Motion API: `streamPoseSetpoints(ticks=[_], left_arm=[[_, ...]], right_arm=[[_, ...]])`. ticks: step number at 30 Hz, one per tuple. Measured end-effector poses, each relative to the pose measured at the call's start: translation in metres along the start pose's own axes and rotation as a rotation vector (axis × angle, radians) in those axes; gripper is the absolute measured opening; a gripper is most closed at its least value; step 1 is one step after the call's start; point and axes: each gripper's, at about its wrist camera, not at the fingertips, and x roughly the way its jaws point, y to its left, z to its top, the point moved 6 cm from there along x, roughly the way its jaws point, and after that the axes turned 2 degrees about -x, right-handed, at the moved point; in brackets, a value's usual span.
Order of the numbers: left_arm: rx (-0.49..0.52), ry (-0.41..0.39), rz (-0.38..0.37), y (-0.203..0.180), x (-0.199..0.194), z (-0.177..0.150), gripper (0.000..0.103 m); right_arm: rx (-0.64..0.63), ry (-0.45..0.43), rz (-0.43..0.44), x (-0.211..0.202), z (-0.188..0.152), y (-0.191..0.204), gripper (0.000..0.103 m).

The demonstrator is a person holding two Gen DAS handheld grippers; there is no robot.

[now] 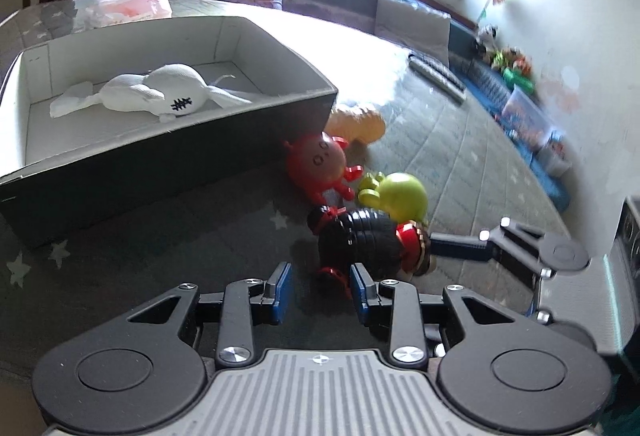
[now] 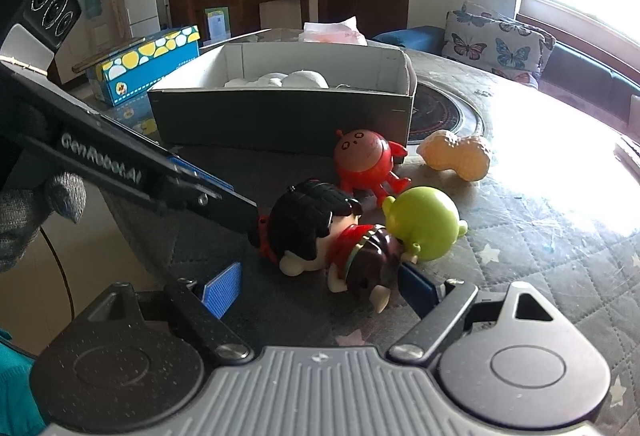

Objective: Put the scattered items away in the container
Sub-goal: 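Move the left tool down onto the black-haired doll figure, then close the left tool on the black-haired doll and lift it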

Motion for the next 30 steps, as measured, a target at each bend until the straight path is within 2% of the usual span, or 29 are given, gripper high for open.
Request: streamPoseSetpoints(ticks=[4,11,17,24,29,30], left_arm=[[-0.052,0.001,-0.034,0.004,0.003,0.006,0.034],[-0.066,0.01,-0.058,0.002,0.01,0.01,0.034],[-0.063,0.008,-0.069,0.0,0.011,0.013,0.034],[-0.062,-0.004,-0.095,0.001,0.017,0.025,0.035],[-0.113,0.017,-0.13,0.007,0.026,0.029,0.036],[-0.119,0.02,-0.134,0.007,0.027,0.03,0.036]], right_arm=[[-0.021,0.004,0.02,-0.002,-0.001,0.007,0.087],[-0.053,0.009,0.056,-0.011,-0.005,0.017,0.086],[-0.033,-0.012,0.008,-0.011,0.0,0.005,0.086],[-0.014,0.003,-0.022,0.001,0.001,-0.011,0.085],[0.024,0.015,-0.018,0.009,-0.002,-0.02,0.076],[0.027,0.016,-0.017,0.01,-0.002,-0.021,0.071]])
